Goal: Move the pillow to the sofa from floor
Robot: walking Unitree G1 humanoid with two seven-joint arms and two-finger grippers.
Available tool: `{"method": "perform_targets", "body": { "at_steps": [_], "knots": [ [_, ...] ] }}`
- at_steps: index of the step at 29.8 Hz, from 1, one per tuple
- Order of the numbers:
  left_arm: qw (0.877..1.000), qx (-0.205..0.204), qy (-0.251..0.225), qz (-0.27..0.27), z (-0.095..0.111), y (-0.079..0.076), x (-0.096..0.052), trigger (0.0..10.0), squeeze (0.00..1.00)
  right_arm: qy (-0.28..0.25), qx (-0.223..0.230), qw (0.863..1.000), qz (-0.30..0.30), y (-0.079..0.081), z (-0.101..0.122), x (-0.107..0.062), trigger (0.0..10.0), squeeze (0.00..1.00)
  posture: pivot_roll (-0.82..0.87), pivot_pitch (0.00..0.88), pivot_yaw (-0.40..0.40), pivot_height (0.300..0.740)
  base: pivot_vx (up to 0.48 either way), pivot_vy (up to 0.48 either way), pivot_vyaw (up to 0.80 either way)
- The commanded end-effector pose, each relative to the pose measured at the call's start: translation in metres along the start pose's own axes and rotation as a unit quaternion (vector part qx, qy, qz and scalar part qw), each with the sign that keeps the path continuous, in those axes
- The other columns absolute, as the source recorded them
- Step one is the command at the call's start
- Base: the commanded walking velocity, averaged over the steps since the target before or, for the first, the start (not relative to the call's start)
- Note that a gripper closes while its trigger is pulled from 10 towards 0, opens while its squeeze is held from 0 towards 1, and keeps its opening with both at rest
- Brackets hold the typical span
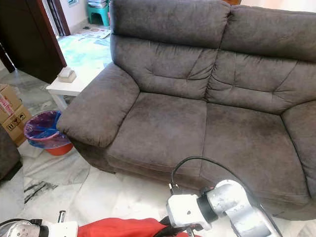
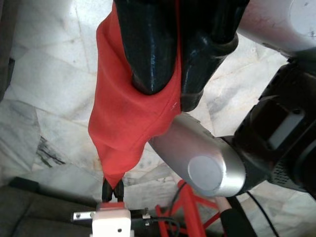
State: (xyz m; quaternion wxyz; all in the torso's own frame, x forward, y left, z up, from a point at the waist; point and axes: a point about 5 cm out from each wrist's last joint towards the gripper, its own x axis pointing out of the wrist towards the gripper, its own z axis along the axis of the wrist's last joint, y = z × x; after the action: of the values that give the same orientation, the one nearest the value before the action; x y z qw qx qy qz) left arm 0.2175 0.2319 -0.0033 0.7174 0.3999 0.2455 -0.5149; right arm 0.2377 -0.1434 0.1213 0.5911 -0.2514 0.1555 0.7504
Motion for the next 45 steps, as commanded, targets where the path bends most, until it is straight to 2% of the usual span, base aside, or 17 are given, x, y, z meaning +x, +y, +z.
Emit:
{"method": "perform_targets", "body": {
  "at_steps": [1,9,12,14,15,16,17,18,19,22,24,25,29,32,34,36,45],
  "knots": [
    [0.999,-0.017,-0.022,0.023,0.007,0.008,0.000,0.0,0.00,-0.010,-0.018,1.000,-0.021,-0.004,0.003,0.000,10.0,0.00,0.16,0.140,-0.026,0.740,0.000,0.000,0.00],
    [0.981,-0.065,-0.103,0.148,0.037,0.047,0.000,0.0,0.00,0.014,0.011,0.992,-0.123,-0.016,-0.021,0.002,10.0,0.00,0.16,0.139,-0.023,0.740,0.000,0.000,0.00],
    [0.948,-0.104,-0.171,0.248,0.063,0.071,0.000,0.0,0.00,0.038,0.044,0.966,-0.251,-0.032,-0.044,0.000,10.0,0.00,0.16,0.140,-0.023,0.740,0.000,0.000,0.00],
    [0.942,-0.110,-0.180,0.262,0.067,0.075,-0.001,0.0,0.00,0.041,0.054,0.959,-0.276,-0.035,-0.047,-0.001,10.0,0.00,0.16,0.140,-0.023,0.740,0.000,0.000,0.00],
    [0.919,-0.142,-0.188,0.316,0.071,0.087,-0.004,0.0,0.00,0.049,0.071,0.942,-0.326,-0.042,-0.053,-0.003,10.0,0.00,0.16,0.137,-0.021,0.740,0.000,0.000,0.00],
    [0.896,-0.173,-0.194,0.361,0.073,0.096,-0.008,3.7,0.00,0.048,0.090,0.924,-0.368,-0.046,-0.058,-0.005,10.0,0.00,0.16,0.137,-0.021,0.740,0.000,0.000,0.00],
    [0.873,-0.201,-0.195,0.399,0.074,0.104,-0.012,10.0,0.00,0.037,0.113,0.908,-0.402,-0.050,-0.061,-0.005,10.0,0.00,0.16,0.138,-0.021,0.740,0.000,0.000,0.00],
    [0.873,-0.201,-0.195,0.399,0.074,0.104,-0.012,10.0,0.00,0.037,0.113,0.908,-0.402,-0.050,-0.061,-0.005,10.0,0.00,0.16,0.138,-0.021,0.740,0.000,0.000,0.00],
    [0.844,-0.238,-0.196,0.439,0.074,0.114,-0.017,10.0,0.00,0.010,0.147,0.884,-0.444,-0.053,-0.063,-0.004,10.0,0.00,0.17,0.138,-0.019,0.740,0.000,0.000,0.00],
    [0.797,-0.296,-0.202,0.485,0.073,0.122,-0.022,10.0,0.00,-0.044,0.198,0.849,-0.488,-0.055,-0.064,-0.001,10.0,0.00,0.17,0.137,-0.017,0.740,0.000,0.000,0.00],
    [0.783,-0.317,-0.204,0.495,0.073,0.123,-0.023,10.0,0.00,-0.052,0.206,0.838,-0.502,-0.056,-0.065,0.000,10.0,0.00,0.16,0.137,-0.015,0.740,0.000,0.000,0.00],
    [0.763,-0.338,-0.200,0.513,0.075,0.123,-0.021,10.0,0.00,-0.050,0.210,0.799,-0.561,-0.060,-0.068,-0.007,10.0,0.00,0.17,0.137,-0.015,0.740,0.000,0.000,0.00],
    [0.723,-0.374,-0.202,0.545,0.081,0.120,-0.019,10.0,0.00,-0.096,0.263,0.719,-0.636,-0.064,-0.069,-0.017,10.0,0.00,0.16,0.136,-0.013,0.740,0.000,0.000,0.00],
    [0.711,-0.379,-0.189,0.562,0.084,0.120,-0.020,10.0,0.00,-0.133,0.291,0.699,-0.639,-0.065,-0.064,-0.011,10.0,0.00,0.16,0.138,-0.015,0.740,0.000,0.000,0.00],
    [0.700,-0.386,-0.193,0.568,0.088,0.121,-0.020,10.0,0.00,-0.147,0.291,0.711,-0.624,-0.064,-0.058,-0.003,10.0,0.00,0.16,0.138,-0.016,0.740,0.000,0.000,0.00],
    [0.710,-0.363,-0.189,0.573,0.094,0.121,-0.020,10.0,0.00,-0.145,0.281,0.719,-0.619,-0.063,-0.054,0.003,10.0,0.00,0.16,0.136,-0.016,0.740,0.000,0.000,0.00],
    [0.722,-0.298,-0.186,0.596,0.106,0.124,-0.025,10.0,0.00,-0.206,0.308,0.660,-0.653,-0.067,-0.041,-0.002,10.0,0.00,0.15,0.126,-0.018,0.740,0.000,0.000,0.00]
  ]
}}
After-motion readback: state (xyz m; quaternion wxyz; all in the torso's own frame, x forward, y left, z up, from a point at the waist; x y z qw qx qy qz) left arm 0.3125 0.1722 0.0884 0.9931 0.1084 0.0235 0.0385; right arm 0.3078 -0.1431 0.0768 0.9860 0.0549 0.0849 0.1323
